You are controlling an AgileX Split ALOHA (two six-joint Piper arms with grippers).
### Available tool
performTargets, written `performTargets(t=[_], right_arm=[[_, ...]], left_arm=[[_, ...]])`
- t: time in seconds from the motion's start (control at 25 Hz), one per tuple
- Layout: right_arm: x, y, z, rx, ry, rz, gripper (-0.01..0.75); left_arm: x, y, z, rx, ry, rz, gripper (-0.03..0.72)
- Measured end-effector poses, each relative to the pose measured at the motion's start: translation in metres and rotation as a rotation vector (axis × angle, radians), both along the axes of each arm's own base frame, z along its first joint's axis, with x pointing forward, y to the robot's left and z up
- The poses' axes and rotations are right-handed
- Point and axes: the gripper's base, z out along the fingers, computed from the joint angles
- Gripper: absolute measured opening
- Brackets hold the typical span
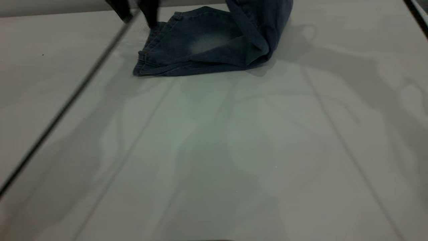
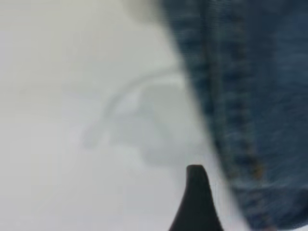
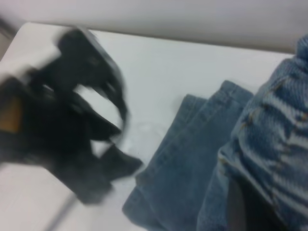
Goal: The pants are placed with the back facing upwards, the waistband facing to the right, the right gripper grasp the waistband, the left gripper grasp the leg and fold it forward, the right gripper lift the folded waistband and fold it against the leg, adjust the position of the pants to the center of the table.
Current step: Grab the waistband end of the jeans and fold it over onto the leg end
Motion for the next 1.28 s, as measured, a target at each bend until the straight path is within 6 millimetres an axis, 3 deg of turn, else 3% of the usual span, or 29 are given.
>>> performTargets(t=[0.12,0.24,0.48,0.6,0.72,0.88,0.96,1.08,1.28], right_arm=[[0.002,0.013,-0.015,-0.006,0.002,-0.013,0.081],[0.003,0.025,-0.036,-0.013,0.009,-0.012,0.081],[0.003,0.050,-0.072,0.031,-0.001,0.017,0.086],[0.002,0.058,-0.089,0.074,0.016,0.023,0.126],[-0.001,0.064,-0.101,0.152,0.066,0.038,0.266],[-0.007,0.071,-0.097,0.251,0.101,0.109,0.516],[-0.010,0.073,-0.095,0.276,0.114,0.147,0.600],[-0.009,0.062,-0.096,0.264,0.146,0.152,0.637],[0.005,0.004,-0.089,0.095,0.160,0.098,0.584]], left_arm=[[0.005,0.016,0.029,0.013,-0.048,0.055,0.516],[0.009,0.020,0.049,-0.001,-0.111,0.072,0.516],[0.010,0.019,0.059,-0.018,-0.141,0.074,0.516],[0.010,0.019,0.059,-0.018,-0.141,0.074,0.516],[0.010,0.019,0.059,-0.018,-0.141,0.074,0.516],[0.010,0.018,0.059,-0.026,-0.140,0.074,0.516],[0.009,0.017,0.059,-0.044,-0.135,0.074,0.516],[0.008,0.011,0.059,-0.088,-0.120,0.052,0.516],[0.003,-0.010,0.054,-0.118,-0.098,-0.153,0.516]])
